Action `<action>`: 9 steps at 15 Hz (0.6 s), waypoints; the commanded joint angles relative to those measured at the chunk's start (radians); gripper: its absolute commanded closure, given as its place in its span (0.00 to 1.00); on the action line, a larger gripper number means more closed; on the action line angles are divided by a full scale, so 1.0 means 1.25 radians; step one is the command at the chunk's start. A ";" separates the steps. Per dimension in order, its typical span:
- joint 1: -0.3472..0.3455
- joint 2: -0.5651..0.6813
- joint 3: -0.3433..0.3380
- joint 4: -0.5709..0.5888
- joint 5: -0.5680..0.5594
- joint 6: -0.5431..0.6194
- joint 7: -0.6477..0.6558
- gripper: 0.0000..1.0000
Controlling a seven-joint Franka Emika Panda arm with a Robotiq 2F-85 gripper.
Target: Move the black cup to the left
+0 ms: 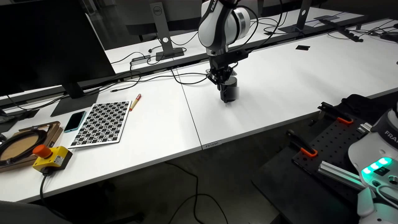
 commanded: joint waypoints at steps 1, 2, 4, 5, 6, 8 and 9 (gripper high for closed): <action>0.025 0.005 -0.002 0.011 -0.014 0.006 0.012 0.98; 0.036 0.006 -0.002 0.016 -0.021 0.007 0.015 0.98; 0.058 0.009 0.000 0.024 -0.035 0.005 0.017 0.98; 0.068 0.011 0.003 0.029 -0.039 0.003 0.016 0.98; 0.080 0.014 0.006 0.036 -0.047 -0.001 0.014 0.98; 0.098 0.018 0.013 0.048 -0.059 -0.003 0.007 0.98; 0.108 0.021 0.014 0.056 -0.068 -0.007 0.006 0.98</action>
